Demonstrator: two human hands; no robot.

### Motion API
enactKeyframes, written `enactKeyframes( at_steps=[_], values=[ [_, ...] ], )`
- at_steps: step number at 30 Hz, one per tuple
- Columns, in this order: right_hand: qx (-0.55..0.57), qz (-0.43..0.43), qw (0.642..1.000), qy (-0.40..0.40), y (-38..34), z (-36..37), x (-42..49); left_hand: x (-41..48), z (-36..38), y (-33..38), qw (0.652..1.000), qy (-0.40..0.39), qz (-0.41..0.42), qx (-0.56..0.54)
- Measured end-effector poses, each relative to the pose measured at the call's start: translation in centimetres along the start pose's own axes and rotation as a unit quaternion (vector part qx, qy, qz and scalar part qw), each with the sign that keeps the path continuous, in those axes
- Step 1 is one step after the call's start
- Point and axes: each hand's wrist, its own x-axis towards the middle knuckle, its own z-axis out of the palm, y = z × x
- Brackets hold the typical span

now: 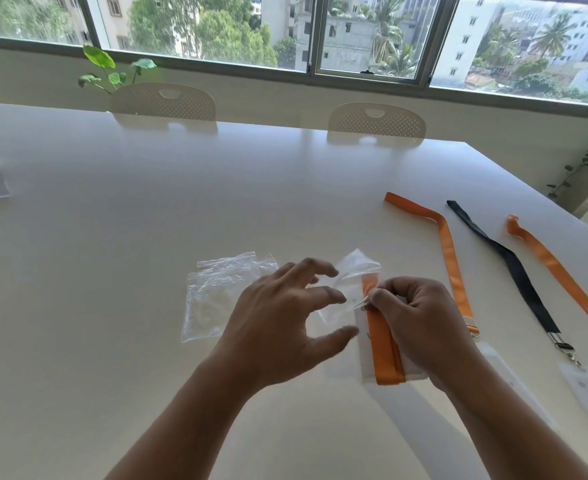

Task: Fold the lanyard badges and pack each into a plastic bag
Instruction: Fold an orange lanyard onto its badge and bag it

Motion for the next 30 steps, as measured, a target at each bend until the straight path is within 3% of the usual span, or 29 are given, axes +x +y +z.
enactKeyframes(
  at_steps=[7, 13, 18, 24, 30],
  values=[
    [0.028, 0.035, 0.999, -0.028, 0.4, 0.1, -0.8, 0.2, 0.5, 0.2, 0.996, 0.078, -0.009, 0.028],
    [0.057, 0.033, 0.997, -0.046, 0.0, 0.3, -1.4, 0.1, 0.4, 0.3, 1.0, 0.025, -0.008, 0.012],
    [0.054, 0.047, 0.995, -0.066, 0.1, 0.2, -1.4, 0.1, 0.2, 0.1, 0.998, 0.05, -0.032, 0.011],
    [0.075, 0.035, 0.995, -0.064, -0.4, -0.1, -1.6, 0.1, 0.4, -0.3, 0.998, -0.052, 0.018, 0.01],
    [0.059, 0.05, 0.994, -0.075, -0.5, -0.1, -1.9, 0.0, 0.5, -0.3, 0.997, 0.015, -0.032, 0.061]
  ],
)
